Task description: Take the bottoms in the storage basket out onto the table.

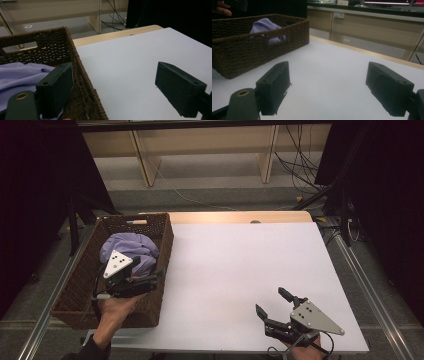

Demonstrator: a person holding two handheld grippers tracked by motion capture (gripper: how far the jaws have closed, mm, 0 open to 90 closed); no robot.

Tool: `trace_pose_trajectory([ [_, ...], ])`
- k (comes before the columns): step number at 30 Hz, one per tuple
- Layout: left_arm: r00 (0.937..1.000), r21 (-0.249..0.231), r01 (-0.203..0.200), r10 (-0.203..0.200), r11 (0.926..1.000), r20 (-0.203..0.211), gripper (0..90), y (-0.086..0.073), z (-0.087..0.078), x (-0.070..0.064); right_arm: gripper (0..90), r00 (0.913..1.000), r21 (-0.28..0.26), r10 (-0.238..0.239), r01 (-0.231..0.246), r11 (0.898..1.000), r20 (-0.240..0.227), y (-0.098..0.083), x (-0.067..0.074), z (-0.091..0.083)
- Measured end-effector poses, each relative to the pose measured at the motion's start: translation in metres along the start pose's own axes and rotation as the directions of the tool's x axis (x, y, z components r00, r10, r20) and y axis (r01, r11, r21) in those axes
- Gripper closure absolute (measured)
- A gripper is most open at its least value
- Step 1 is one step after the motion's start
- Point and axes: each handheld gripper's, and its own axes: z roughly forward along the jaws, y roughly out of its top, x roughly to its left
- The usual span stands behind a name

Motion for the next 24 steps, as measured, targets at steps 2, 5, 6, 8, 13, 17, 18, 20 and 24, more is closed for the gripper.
trace_pose_trajectory([
  [2,0.9999,0.005,0.006,-0.006,1.0,-0.012,14.2,0.0,0.002,0.005,20.0,1.0,-0.001,0.0,0.0,1.0,-0.002,0.0,0.0,0.0],
  [5,0.9995,0.012,0.015,-0.015,0.9998,-0.028,14.2,0.0,0.004,0.012,20.0,1.0,0.0,0.001,-0.001,1.0,0.001,0.0,0.0,0.001],
  [6,0.9992,0.011,0.02,-0.019,0.9997,-0.034,14.2,0.001,0.005,0.013,20.0,1.0,0.001,0.001,-0.001,1.0,0.0,0.0,0.0,0.001],
  [8,0.9984,0.014,0.024,-0.023,0.9996,-0.051,14.2,0.001,0.008,0.018,20.0,1.0,-0.001,-0.002,0.002,1.0,-0.001,0.0,0.0,0.001],
  [13,0.9964,0.029,0.037,-0.035,0.9989,-0.077,14.2,0.001,0.013,0.03,20.0,1.0,0.001,0.001,-0.001,1.0,-0.001,0.0,0.0,0.0],
  [17,0.9948,0.033,0.037,-0.034,0.9988,-0.096,14.2,0.002,0.014,0.036,20.0,1.0,0.001,0.005,-0.005,1.0,0.0,0.0,-0.001,0.001],
  [18,0.9943,0.031,0.036,-0.032,0.9989,-0.101,14.2,0.002,0.015,0.037,20.1,1.0,0.001,0.004,-0.004,1.0,0.001,-0.001,-0.001,0.001],
  [20,0.9933,0.037,0.04,-0.036,0.9985,-0.11,14.2,0.004,0.016,0.041,20.0,1.0,0.001,0.004,-0.004,1.0,0.0,-0.001,-0.002,0.001],
  [24,0.9914,0.049,0.026,-0.02,0.9984,-0.13,14.2,0.005,0.018,0.046,20.2,1.0,0.001,0.003,-0.003,1.0,-0.002,0.0,-0.001,0.001],
])
